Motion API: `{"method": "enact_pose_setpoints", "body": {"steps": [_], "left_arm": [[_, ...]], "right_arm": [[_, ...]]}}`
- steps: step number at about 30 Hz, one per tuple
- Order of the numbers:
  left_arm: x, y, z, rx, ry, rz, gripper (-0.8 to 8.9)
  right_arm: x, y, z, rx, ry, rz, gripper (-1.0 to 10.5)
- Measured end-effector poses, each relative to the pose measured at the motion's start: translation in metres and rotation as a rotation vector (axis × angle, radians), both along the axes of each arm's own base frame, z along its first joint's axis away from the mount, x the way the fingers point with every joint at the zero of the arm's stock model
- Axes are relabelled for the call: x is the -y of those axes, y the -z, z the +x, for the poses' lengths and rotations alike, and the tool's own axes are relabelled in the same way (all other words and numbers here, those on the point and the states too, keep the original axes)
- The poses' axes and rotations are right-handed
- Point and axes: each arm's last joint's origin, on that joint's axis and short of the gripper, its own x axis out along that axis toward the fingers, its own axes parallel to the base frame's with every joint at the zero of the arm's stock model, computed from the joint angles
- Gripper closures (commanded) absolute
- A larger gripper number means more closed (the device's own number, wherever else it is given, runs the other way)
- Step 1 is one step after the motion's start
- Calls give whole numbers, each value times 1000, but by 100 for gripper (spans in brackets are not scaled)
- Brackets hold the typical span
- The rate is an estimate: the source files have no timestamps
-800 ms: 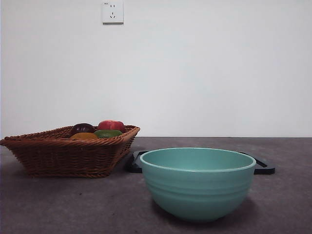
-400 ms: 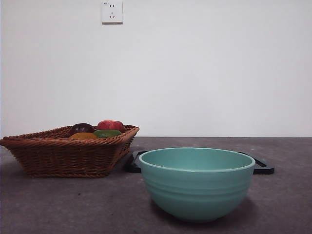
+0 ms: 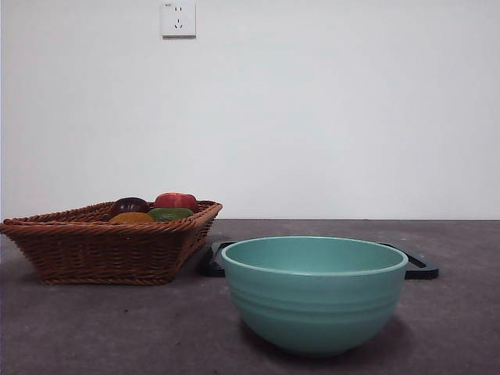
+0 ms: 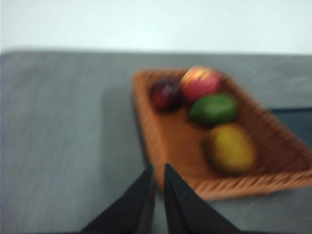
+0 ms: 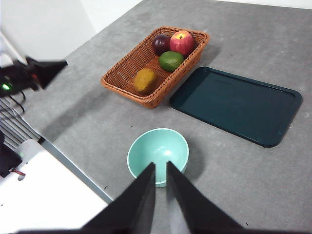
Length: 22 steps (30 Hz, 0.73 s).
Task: Pick up the wifruite, put it on the bowl, pick up the plate, put it on desk
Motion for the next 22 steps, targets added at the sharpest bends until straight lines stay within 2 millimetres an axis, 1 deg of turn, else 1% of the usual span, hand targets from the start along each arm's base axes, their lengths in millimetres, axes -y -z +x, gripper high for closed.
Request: {"method": "enact_pose_setpoints", "body": {"steps": [2,4,6,13,16,22], "left_arm": [[-2,14,-1,-26,-59,-11,785],[-3,20,-2,-23,-118,-14,785],[-5,21,-4,2,-159,-18,785],[-5,31,-8,21,-164,-18,785],[-5,29,-9,51,-164,-22,785],[-5,29,-9,50,-165,-21,785]], "right_arm": [[0,0,0,0,0,0,915],[0,0,0,0,0,0,915],[0,0,0,0,0,0,915],[0,0,0,0,0,0,915],[0,0,0,0,1,0,915],[0,0,0,-1,0,0,915]]}}
